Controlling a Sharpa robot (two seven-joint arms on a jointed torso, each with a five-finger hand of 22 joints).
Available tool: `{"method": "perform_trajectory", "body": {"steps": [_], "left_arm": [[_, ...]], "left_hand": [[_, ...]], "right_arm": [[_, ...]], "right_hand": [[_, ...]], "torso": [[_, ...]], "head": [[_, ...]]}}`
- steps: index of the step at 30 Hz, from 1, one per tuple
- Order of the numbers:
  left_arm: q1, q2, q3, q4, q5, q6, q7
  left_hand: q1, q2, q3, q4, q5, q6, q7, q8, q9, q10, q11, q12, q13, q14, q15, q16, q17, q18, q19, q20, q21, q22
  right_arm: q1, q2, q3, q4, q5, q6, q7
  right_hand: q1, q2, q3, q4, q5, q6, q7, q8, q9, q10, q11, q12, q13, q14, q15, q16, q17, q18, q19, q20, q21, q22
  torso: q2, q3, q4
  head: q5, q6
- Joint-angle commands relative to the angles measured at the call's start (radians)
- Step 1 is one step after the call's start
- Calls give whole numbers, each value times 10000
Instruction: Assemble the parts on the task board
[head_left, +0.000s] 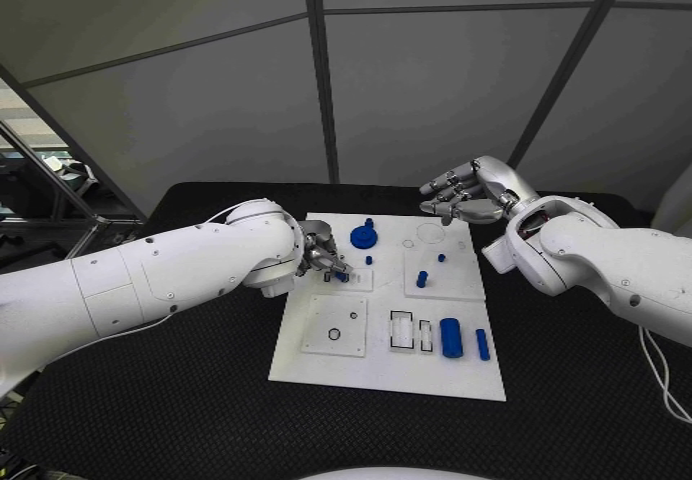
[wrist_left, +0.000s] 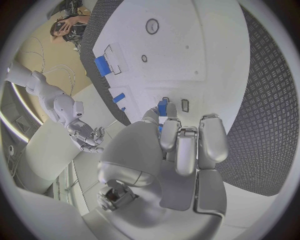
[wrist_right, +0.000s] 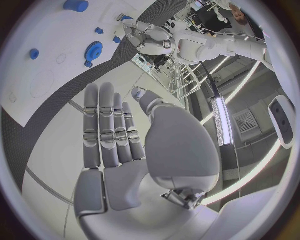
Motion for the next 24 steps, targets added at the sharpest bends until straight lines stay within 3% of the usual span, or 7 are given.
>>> {"method": "perform_trajectory", "body": {"steps": [1, 3, 5, 8, 24], "left_arm": [[0, 35, 5, -13, -363, -245, -90], [-4, 50, 5, -13, -373, -244, -95], [-7, 60, 5, -9, -378, -242, -98], [-9, 75, 5, -10, -383, -207, -104], [-12, 150, 6, -145, -388, 225, -156]], "left_hand": [[-26, 55, 1149, -1066, 42, 238, -155, -57, -2, 622, -467, 1139, 1686, 1011, -73, 42, 2427, -483, 82, -10, 51, 17], [-26, 55, 1149, -1066, 42, 238, -155, -57, -2, 622, -467, 1139, 1686, 1011, -73, 42, 2427, -483, 82, -10, 51, 17], [-667, -210, 2072, -1414, 41, 341, -145, -234, 200, 645, -459, 1099, 1703, 1013, -66, 47, 2435, -483, 90, -5, 25, 60], [-832, -273, 2314, -1509, 32, 362, -142, -272, 259, 654, -456, 1101, 1714, 1013, -65, 46, 2434, -486, 99, -3, 23, 81], [-1098, -390, 2724, -1692, -48, 386, -134, -343, 358, 645, -450, 1054, 1710, 1026, -54, 82, 2475, -481, 84, 4, -3, 80]], "right_arm": [[21, -2, 9, 15, 59, 34, 128], [20, 2, 9, 13, 59, 33, 128], [20, 7, 9, 9, 59, 33, 128], [20, 20, 9, -2, 59, 37, 129], [19, 53, 8, -30, 59, 72, 123]], "right_hand": [[-95, -8, -23, 15, -43, -50, 2, -12, -14, -96, 3, 31, -11, -94, 3, 54, 10, 20, 29, 22, -6, 12], [-95, -8, -23, 15, -43, -50, 2, -12, -14, -96, 3, 31, -11, -94, 3, 54, 10, 20, 29, 22, -6, 12], [-95, -8, -23, 15, -43, -50, 2, -12, -14, -96, 3, 31, -11, -94, 3, 54, 10, 20, 29, 22, -6, 12], [-95, -8, -23, 15, -43, -50, 2, -12, -14, -96, 3, 31, -11, -94, 3, 54, 10, 20, 29, 22, -6, 12], [-131, -4, -35, 27, -50, -57, 2, -13, -14, -105, 5, 37, -17, -108, 7, 63, 32, 20, 25, 26, -15, 12]], "torso": [[-5, -1, -2], [-1, -3, 7], [1, -4, 8], [-5, -4, 8], [4, -7, 0]], "head": [[-16, -14], [-26, -20], [-33, -22], [-26, -32], [-32, -57]]}}
